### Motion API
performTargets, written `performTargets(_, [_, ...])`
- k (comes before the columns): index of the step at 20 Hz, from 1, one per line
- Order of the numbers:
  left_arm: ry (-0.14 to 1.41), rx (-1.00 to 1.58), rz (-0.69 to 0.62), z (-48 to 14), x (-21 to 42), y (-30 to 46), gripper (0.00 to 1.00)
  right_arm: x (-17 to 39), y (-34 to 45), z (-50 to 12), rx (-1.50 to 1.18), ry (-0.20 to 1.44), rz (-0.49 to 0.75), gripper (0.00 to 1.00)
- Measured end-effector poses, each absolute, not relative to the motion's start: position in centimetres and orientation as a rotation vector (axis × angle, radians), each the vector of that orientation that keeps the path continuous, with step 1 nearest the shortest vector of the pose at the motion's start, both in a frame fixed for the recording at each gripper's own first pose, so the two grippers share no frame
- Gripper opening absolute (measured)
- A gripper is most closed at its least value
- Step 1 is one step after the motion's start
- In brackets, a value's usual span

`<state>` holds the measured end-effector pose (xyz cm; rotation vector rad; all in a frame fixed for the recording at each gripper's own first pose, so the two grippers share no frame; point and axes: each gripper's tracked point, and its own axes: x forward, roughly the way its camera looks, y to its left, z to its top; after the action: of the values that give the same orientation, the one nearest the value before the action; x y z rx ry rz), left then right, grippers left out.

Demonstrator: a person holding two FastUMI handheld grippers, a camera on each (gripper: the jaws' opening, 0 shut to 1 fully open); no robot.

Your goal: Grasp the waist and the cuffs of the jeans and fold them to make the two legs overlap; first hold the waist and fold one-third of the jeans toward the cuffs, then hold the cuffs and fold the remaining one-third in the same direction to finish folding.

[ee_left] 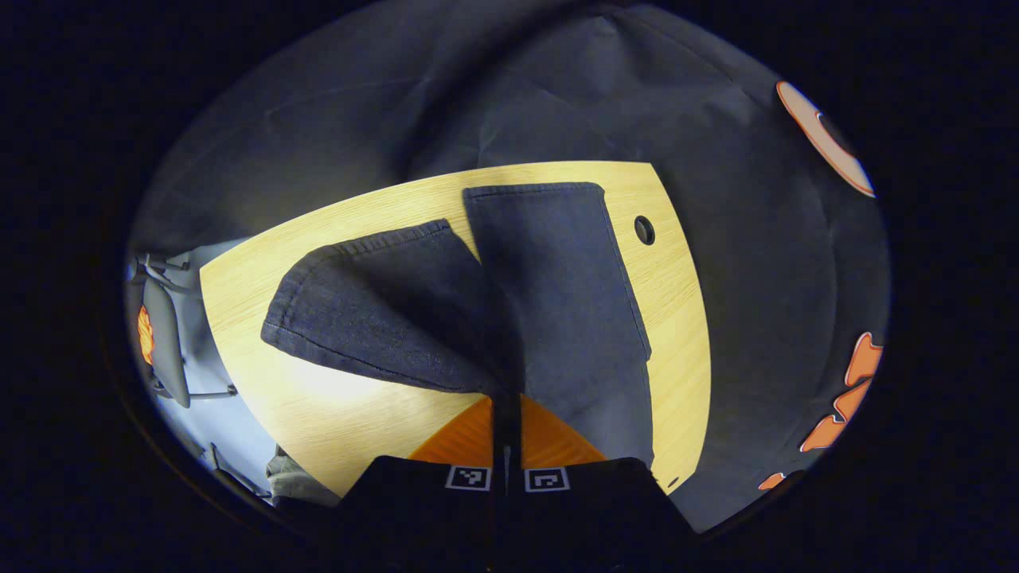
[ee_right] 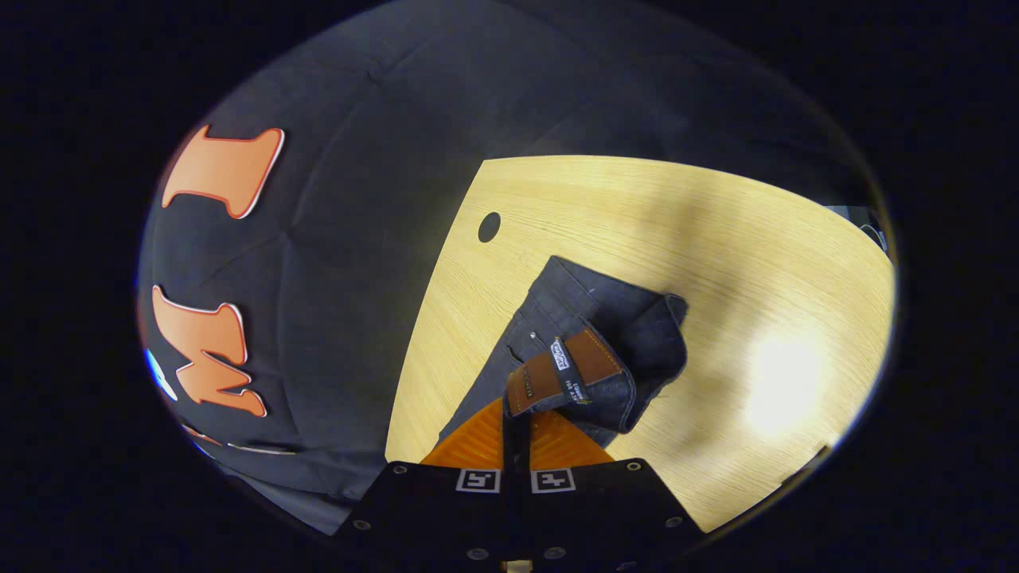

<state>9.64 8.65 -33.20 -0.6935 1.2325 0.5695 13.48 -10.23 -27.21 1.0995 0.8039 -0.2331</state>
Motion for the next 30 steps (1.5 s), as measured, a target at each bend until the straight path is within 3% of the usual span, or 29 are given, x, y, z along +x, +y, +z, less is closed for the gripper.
performTargets(10, [1.314,-0.569,0.47,-39.1,24.1,6.0,0.01,23.4,-9.7,-30.9,1.062,0.898,-0.283,0.0])
performTargets(12, [1.285,-0.546,0.431,-38.9,27.2,5.8,0.18,23.6,-10.1,-31.1,1.068,0.915,-0.333,0.02])
performTargets(14, [1.244,-0.471,0.407,-37.5,29.5,6.7,0.73,25.2,-9.7,-29.4,1.088,0.855,-0.28,0.06])
performTargets(15, [1.214,-0.434,0.384,-36.4,29.8,6.7,1.0,26.3,-9.6,-28.0,1.101,0.782,-0.242,0.03])
performTargets(19, [1.038,-0.451,0.228,-31.8,32.5,3.8,0.98,26.5,-10.8,-22.9,1.022,0.599,-0.207,0.98])
performTargets(25, [0.788,-0.31,-0.083,-22.6,29.1,-3.0,0.98,20.5,-11.7,-15.6,0.844,0.468,-0.18,0.98])
performTargets(30, [0.7,-0.285,-0.264,-18.5,24.2,-9.9,0.98,14.9,-12.4,-14.7,0.725,0.461,-0.189,0.97])
